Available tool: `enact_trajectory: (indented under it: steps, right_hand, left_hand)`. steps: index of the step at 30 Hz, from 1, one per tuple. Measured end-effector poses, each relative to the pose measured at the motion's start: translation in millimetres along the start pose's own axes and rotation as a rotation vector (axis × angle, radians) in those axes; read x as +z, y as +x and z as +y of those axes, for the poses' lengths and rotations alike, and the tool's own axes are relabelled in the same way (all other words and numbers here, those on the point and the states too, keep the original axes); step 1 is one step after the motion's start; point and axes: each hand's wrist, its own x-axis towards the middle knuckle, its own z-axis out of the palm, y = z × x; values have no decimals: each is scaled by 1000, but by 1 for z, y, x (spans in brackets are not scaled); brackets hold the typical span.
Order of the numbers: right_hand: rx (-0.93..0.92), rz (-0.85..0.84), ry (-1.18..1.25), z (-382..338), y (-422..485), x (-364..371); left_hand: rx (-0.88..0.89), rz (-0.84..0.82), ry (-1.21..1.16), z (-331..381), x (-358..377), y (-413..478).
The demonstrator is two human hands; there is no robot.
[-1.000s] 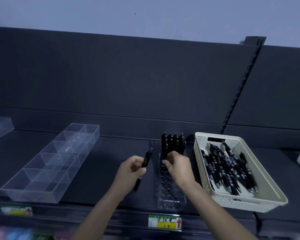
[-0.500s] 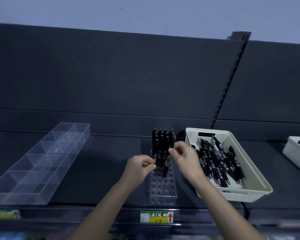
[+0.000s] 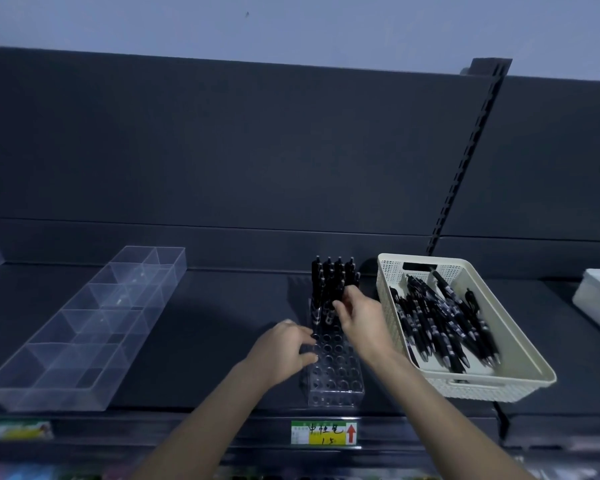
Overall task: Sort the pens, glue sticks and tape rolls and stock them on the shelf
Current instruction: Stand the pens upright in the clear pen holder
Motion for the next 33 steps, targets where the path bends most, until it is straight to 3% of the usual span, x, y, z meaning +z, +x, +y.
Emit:
enact_trajectory:
  steps: [9,20,28,33]
  right_hand:
    - [-51,10,-123,-8,-2,4]
    - [10,42,39,1,-20,-11]
    - [102,150,-40,84,-38,-105]
    - [239,-21,-106,147,-39,-150]
  left_hand:
    - [23,-9,4,-3,-1,5]
    - [-9,21,-7,12,-5,-4]
    - [25,249,-240,99,4,18]
    - [1,204,-333,167,22,57]
